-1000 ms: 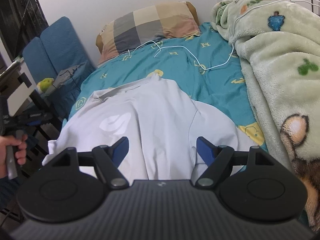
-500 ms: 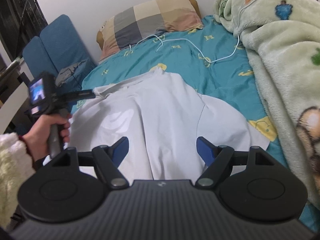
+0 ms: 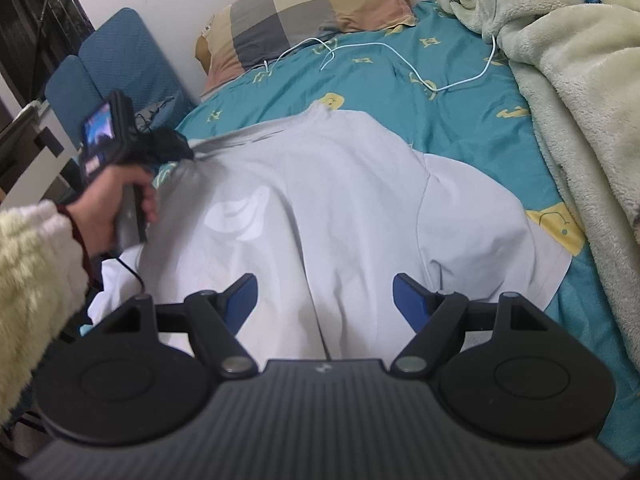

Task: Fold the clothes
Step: 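Release the hem with the left tool and smooth the shirt flat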

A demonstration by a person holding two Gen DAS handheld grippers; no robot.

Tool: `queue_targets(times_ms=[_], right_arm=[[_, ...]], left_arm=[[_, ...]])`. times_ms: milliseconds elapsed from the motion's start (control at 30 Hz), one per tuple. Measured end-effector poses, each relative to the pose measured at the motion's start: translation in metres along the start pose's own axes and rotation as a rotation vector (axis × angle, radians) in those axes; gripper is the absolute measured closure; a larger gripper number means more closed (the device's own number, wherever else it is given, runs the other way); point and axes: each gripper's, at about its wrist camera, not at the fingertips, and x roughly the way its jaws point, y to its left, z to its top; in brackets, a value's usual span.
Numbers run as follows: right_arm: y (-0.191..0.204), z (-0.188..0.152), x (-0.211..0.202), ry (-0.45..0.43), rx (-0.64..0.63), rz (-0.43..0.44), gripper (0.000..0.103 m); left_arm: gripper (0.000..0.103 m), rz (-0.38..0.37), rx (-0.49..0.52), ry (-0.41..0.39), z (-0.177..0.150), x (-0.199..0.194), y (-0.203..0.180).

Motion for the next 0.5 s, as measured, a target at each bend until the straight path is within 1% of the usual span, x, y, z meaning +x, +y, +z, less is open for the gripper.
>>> queue_targets(times_ms=[33,133,200,267,300,333,433,500], right_arm=[[0.0,0.0,0.0,-0.004,-0.003,-0.002,0.026],[-0.001,0.001,0.002,-0.009,-0.006,-0.015,0.026],[-0.003,0.001,0.003,-0.008,-0.002,-0.023,0.026],[-0.006,0.002,0.005,-0.008,0.001,-0.032,0.026],[-0.007,0.002,0.006,-0.008,0.003,-0.036,0.026],[-0.008,0.002,0.007,-0.008,0.005,-0.04,0.026],[-0.01,0.003,0.007,-0.011,0.0,-0.052,0.026],[-0.011,0.004,0.003,-0.021,-0.013,-0.059,0.027]], left_arm=[[0.097,0.025,0.003,-0.005,0.006,-0.001,0.001],[0.097,0.06,-0.006,0.026,0.007,0.009,0.005],[0.096,0.044,-0.013,0.044,-0.002,0.015,0.005],[0.088,0.013,-0.032,0.045,-0.013,0.017,0.006],[0.078,0.005,-0.042,0.053,-0.018,0.016,0.005],[0.073,0.002,-0.046,0.054,-0.021,0.011,0.006],[0.066,-0.018,-0.042,0.039,-0.027,-0.015,0.008],[0.061,-0.043,-0.042,0.028,-0.033,-0.042,0.01]])
